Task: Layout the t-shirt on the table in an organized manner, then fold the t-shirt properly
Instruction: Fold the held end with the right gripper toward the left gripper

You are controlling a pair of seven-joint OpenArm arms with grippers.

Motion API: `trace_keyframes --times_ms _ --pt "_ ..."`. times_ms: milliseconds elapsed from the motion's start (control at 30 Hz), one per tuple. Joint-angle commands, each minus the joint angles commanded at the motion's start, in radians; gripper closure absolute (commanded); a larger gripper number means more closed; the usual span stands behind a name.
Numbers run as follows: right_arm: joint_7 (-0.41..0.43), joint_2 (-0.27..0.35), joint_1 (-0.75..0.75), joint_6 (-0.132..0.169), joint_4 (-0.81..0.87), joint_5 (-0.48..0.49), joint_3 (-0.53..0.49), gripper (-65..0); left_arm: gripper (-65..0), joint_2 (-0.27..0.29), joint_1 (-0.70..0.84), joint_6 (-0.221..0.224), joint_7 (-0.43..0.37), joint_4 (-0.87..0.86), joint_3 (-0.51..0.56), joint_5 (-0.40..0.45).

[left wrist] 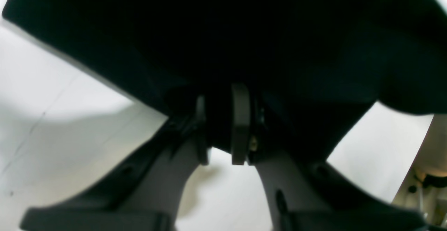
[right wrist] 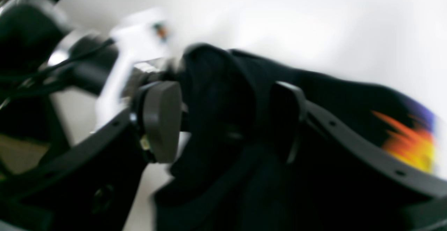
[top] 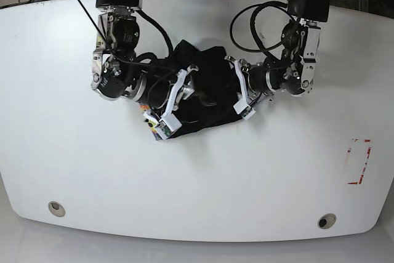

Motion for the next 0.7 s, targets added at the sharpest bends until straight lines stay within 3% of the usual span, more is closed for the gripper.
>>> trace_keyframes --times_ms 233,600,700 --pt "0.0 0.031 0.002 0.0 0.0 0.0 0.031 -38.5 -25.4 -0.002 0.0 0.0 0.003 0.04 -0.064 -0.114" --pt "0.005 0.12 -0.006 0.0 -0.002 0.0 0.032 -38.5 -36.7 -0.009 -0.003 0.0 0.005 0.103 -0.153 -0.299" --pt "0.005 0.126 -0.005 0.0 -0.005 -0.002 0.032 -38.5 -37.1 -0.035 -0.003 0.0 0.009 0.121 -0.153 -0.344"
